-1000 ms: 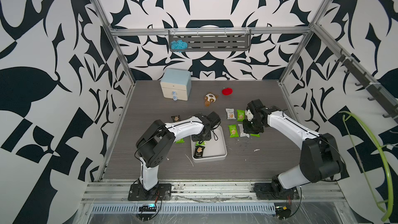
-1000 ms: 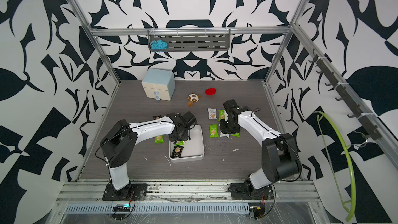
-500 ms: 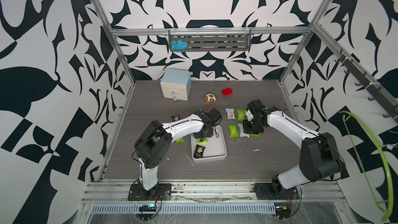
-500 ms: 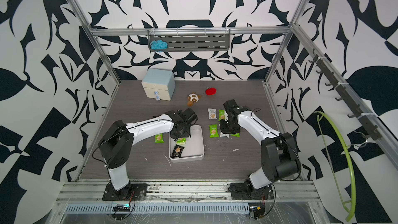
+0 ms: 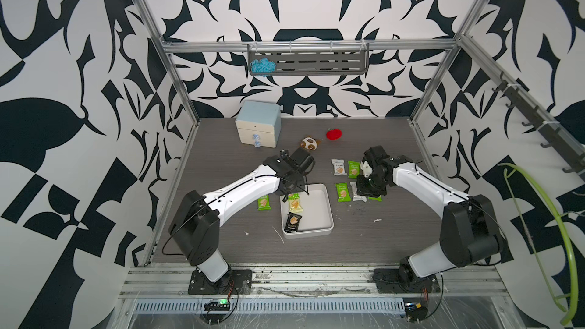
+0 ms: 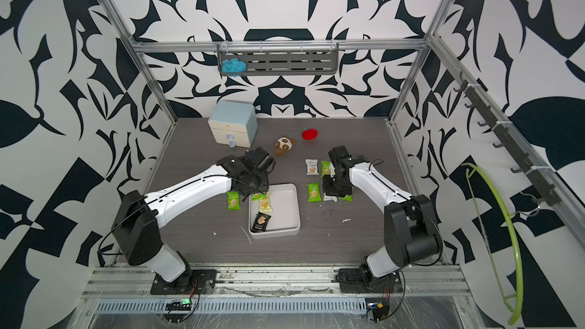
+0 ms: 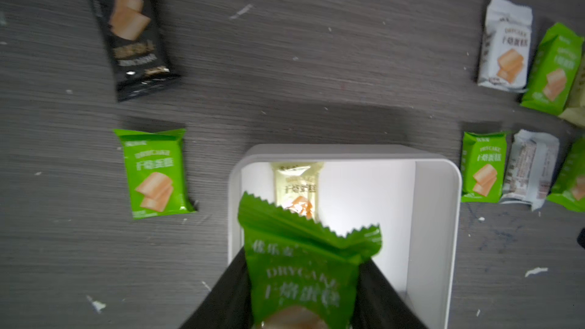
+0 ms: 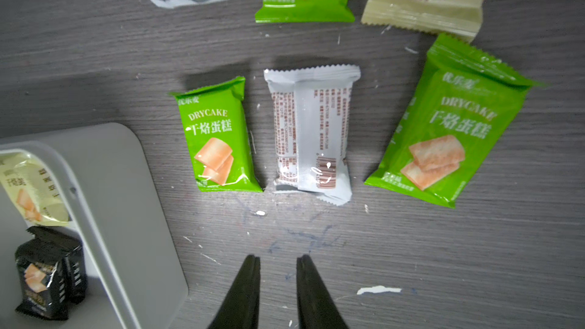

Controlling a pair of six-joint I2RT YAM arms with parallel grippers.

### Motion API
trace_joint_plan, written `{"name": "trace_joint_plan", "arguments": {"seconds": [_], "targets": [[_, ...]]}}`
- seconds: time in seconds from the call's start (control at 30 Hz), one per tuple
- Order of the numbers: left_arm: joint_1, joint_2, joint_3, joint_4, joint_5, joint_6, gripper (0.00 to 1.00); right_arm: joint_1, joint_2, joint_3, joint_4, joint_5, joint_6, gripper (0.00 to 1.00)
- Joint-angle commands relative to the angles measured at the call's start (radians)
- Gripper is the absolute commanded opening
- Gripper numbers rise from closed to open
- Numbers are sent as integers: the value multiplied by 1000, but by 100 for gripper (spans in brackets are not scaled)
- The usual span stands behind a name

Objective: Take the cookies out of the storage box
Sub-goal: Place the cookie at the center of the board.

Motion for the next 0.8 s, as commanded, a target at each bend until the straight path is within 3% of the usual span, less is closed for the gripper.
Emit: {"name": "trace_joint_plan", "arguments": {"seconds": [0.0,0.17,0.37,0.53,0.77], "targets": [[88,-81,-73,-49,-18,46,51,3,3,49,24,-30,40,27],[273,-180,-177,-20,9,128,52,11,47,86,45,-29,70,27],[483,-191,-268,63,84,232,52,19,105,152,53,-14,93,27],[573,-130,-291,137,122,291,52,22,148,196,48,4,105,27],[619,29,-230,215,140,356,52,24,169,210,56,24,126,26]]}}
